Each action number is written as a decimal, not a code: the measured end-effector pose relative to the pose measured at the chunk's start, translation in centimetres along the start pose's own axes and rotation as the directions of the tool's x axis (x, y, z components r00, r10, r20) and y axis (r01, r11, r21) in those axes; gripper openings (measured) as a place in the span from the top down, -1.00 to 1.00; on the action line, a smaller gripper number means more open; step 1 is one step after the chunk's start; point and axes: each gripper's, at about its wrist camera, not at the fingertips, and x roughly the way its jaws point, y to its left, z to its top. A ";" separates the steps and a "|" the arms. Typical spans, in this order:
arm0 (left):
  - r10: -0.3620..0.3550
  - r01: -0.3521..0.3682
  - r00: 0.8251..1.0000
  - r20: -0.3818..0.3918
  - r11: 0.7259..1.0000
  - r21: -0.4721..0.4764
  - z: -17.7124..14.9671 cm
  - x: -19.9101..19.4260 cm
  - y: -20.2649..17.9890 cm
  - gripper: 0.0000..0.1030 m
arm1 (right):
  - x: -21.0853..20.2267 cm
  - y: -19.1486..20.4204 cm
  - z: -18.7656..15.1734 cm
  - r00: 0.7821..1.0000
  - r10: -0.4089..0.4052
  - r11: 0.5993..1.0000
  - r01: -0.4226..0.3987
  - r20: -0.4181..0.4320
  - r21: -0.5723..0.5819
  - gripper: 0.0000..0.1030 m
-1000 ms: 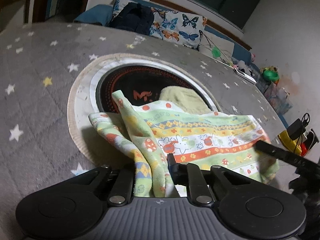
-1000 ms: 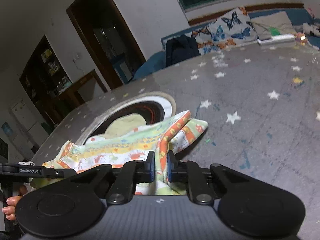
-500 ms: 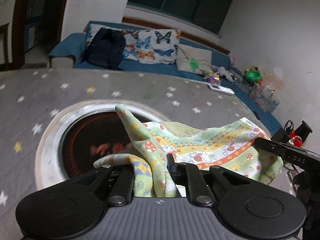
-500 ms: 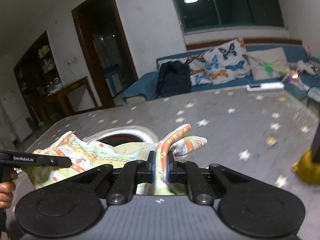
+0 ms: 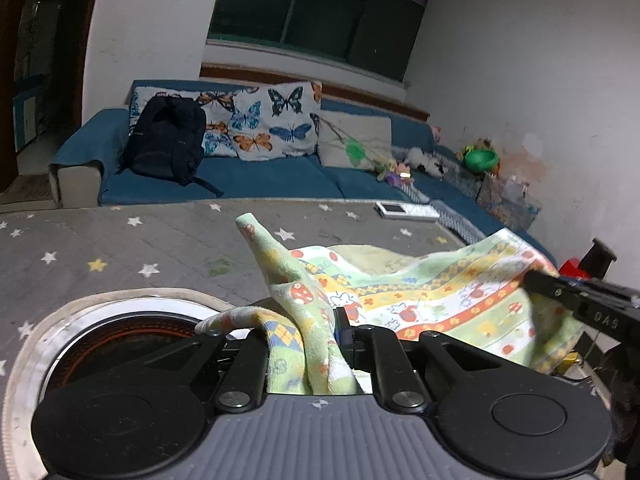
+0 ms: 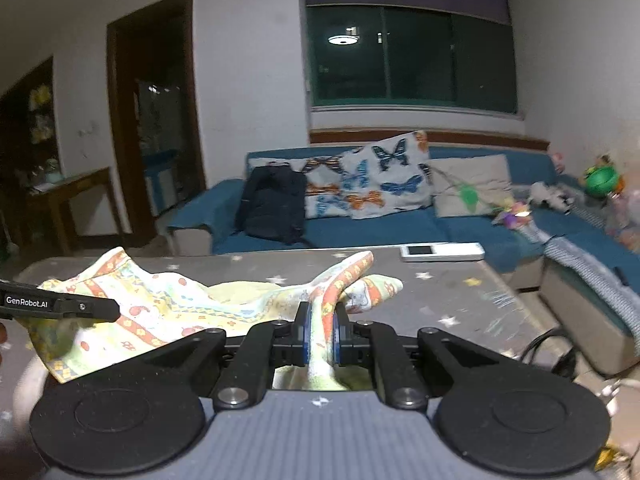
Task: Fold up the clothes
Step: 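Lift the towel with both grippers and carry it off the cooktop, then lower the towel onto the table beside the cooktop and open both grippers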
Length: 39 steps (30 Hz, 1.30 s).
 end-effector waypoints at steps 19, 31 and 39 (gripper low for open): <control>0.120 -0.103 0.977 -0.177 0.989 0.102 -5.6 6.4 -0.6 0.10 | 5.3 -1.5 -7.1 0.956 -0.177 0.983 0.161 -0.236 -0.083 0.76; 0.190 -0.171 0.969 -0.159 0.977 0.123 -6.5 3.8 0.1 -0.36 | 3.5 -1.4 -8.1 0.962 -0.184 0.983 0.174 -0.203 -0.064 0.22; 0.244 -0.228 0.960 -0.135 0.966 0.124 -7.3 0.7 1.0 -0.56 | 1.5 1.2 -8.5 0.975 -0.114 0.993 0.104 -0.191 -0.058 -0.36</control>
